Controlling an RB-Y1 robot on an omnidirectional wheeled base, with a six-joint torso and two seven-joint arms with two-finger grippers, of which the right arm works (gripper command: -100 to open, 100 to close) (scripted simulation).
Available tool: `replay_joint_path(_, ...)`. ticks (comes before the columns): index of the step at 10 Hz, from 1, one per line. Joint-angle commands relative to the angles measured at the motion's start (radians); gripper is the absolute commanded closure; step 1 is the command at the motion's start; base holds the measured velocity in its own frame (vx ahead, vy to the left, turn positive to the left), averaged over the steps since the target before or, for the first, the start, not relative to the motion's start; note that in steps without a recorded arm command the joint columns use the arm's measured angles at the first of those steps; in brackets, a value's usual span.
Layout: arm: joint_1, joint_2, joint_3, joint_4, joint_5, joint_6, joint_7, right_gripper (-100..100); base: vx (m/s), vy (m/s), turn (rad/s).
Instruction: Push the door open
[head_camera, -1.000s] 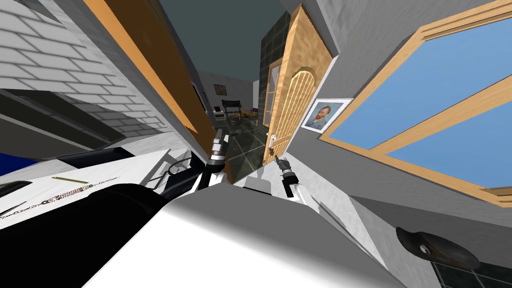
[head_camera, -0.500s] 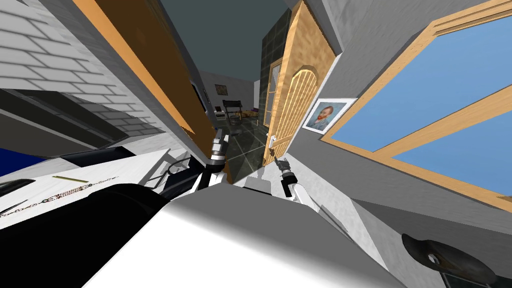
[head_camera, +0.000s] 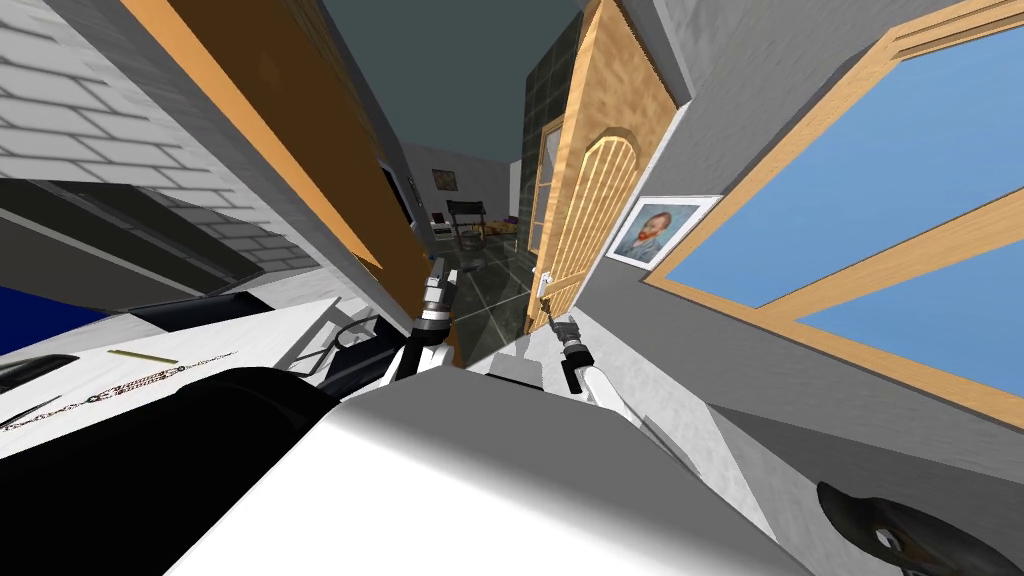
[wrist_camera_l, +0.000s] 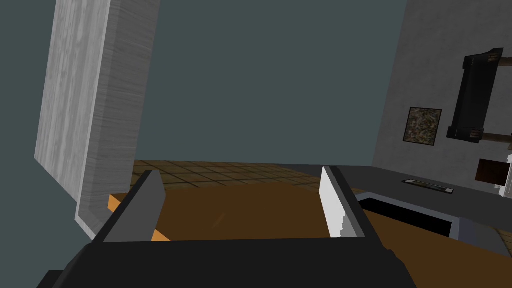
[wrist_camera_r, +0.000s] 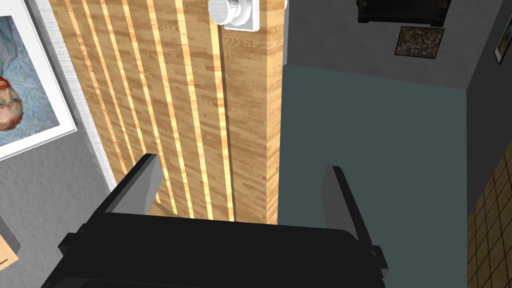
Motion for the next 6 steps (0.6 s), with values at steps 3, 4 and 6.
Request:
replay_joint_path(3, -0.017, -0.013, 0.015, 0.039, 0.107, 0.021, -0.013, -100, 0.037, -0.032, 0.033)
replay_joint_path(4, -0.017, -0.013, 0.015, 0.039, 0.128, 0.021, -0.013, -100, 0.056, -0.050, 0.033)
replay_joint_path(6, -0.026, -0.025, 0.026, 0.056, 0.178, 0.037, -0.016, -100, 0.048, -0.044, 0.026)
